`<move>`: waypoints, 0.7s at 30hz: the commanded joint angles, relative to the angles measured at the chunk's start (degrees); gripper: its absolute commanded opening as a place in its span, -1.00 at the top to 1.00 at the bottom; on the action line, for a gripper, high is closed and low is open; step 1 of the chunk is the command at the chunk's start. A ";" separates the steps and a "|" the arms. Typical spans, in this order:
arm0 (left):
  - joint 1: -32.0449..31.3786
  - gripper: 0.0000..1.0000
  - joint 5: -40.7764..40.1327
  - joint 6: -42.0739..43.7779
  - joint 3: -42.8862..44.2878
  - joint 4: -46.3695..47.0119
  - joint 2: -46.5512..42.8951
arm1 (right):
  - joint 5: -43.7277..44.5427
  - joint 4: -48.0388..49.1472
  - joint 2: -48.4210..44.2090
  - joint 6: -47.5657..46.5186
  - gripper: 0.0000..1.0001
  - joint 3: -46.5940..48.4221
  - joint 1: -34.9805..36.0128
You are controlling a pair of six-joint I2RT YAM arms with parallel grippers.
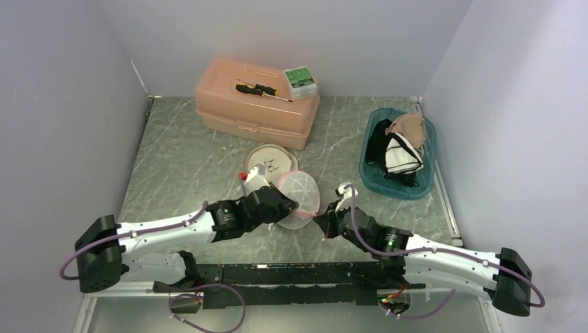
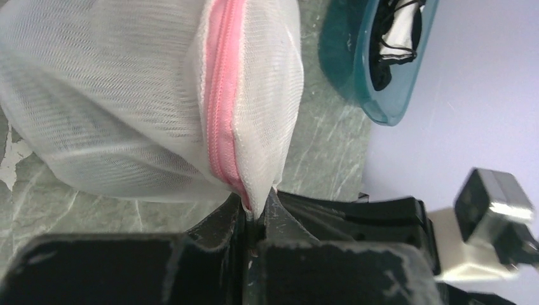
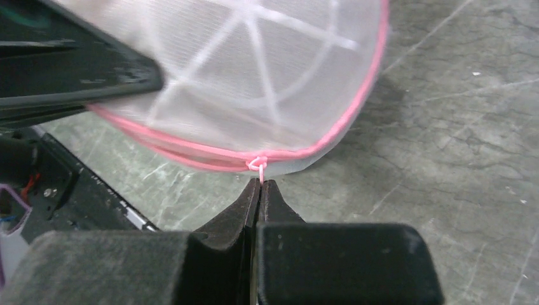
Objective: Unzip the laundry bag and remove the bra
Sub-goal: Unzip the laundry bag at the center of the board.
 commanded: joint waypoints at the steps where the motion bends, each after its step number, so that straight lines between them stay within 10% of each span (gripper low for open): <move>1: 0.17 0.95 1.49 3.37 -0.87 -1.78 -4.95 | 5.00 -1.52 1.20 1.25 1.00 1.74 -1.26; 21: 17.26 0.94 27.23 40.85 5.60 3.62 -7.50 | 2.95 -3.28 -7.68 -12.22 1.00 7.20 -0.76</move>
